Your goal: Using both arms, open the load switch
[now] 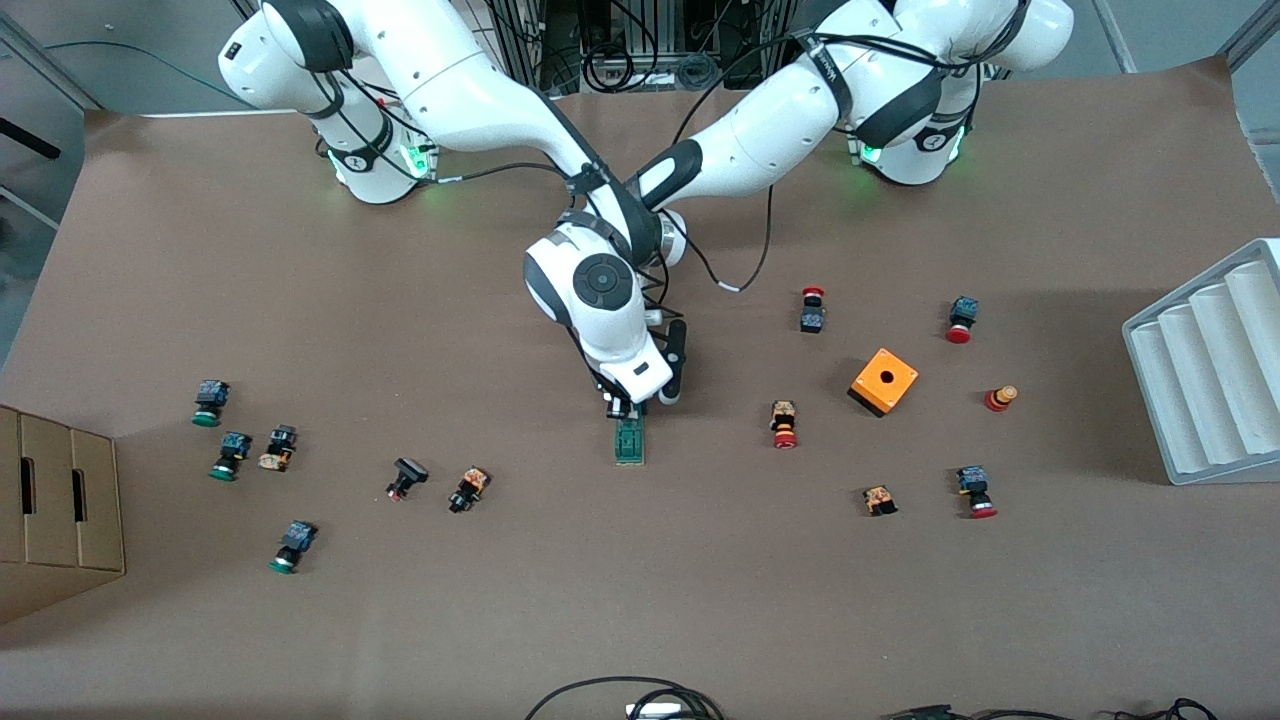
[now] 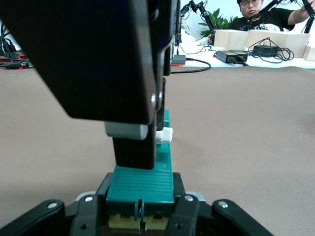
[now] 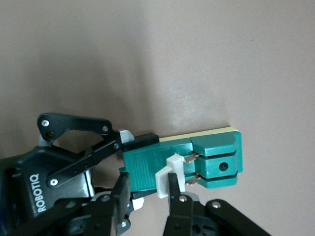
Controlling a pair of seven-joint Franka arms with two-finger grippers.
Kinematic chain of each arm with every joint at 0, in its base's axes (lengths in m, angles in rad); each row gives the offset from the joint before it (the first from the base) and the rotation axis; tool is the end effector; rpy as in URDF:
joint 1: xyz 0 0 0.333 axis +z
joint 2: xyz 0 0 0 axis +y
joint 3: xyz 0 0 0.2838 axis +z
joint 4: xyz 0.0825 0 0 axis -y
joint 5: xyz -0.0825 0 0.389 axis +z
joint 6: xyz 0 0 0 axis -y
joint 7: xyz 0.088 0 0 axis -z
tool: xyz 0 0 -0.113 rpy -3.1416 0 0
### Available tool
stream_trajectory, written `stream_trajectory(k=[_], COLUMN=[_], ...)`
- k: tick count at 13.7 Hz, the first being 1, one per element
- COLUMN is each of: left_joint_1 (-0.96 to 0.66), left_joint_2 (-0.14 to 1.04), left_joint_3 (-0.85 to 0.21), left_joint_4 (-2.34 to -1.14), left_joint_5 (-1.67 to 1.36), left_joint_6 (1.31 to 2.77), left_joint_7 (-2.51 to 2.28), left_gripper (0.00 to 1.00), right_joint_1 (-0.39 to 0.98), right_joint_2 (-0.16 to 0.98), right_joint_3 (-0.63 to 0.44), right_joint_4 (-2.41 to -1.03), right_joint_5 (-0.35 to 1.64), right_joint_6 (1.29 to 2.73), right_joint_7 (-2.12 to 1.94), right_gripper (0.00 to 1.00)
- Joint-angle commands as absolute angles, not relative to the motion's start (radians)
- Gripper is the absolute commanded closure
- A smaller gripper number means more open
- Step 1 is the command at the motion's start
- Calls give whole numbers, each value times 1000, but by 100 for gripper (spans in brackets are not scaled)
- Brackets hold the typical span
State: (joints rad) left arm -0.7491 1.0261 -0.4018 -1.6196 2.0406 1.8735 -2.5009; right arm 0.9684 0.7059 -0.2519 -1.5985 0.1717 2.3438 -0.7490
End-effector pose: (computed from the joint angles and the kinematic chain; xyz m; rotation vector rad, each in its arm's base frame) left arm 0.3427 -0.5446 0.0368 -2.5499 -0.0455 -1.8314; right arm 0.5030 0.4666 0.1991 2.3623 2.0148 0.1005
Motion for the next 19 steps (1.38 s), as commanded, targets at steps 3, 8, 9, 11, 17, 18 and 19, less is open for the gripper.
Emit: stream_trajectory(k=[3,8,9,11,17,18,19], left_joint_1=[-759,-762,-762,-762,-762,-762,-762], left_joint_2=[1032,1031,1032,1032,1031,1031,1031], left_joint_3=[-393,-393,-393,-393,-394,-394,-394], left_joint_4=[-1603,-1603,-1605,-1603,-1603,-1603,-1603], left_joint_5=[2048,2046,2046,2045,2042,2042,2042], left_joint_6=[1871,1871,1871,1871,1871,1871,1871], left_joint_7=[-2507,-2503,-2505,-2505,-2507,-2507,-2505], left_gripper=[58,32,25,13,3,3,1], right_joint_1=[974,969,971,969,966,966,966], right_joint_2=[695,696,696,696,704,707,710], right_joint_3=[-252,-252,-252,-252,-250,-252,-252], right_joint_4=[-1626,-1626,-1626,-1625,-1626,-1626,-1626], right_joint_5=[178,178,178,178,178,178,178], right_joint_6=[2359,2361,2361,2362,2381,2384,2385], right_joint_7=[-741,-742,-744,-742,-742,-742,-742], right_gripper=[70,79,80,80,82,82,83])
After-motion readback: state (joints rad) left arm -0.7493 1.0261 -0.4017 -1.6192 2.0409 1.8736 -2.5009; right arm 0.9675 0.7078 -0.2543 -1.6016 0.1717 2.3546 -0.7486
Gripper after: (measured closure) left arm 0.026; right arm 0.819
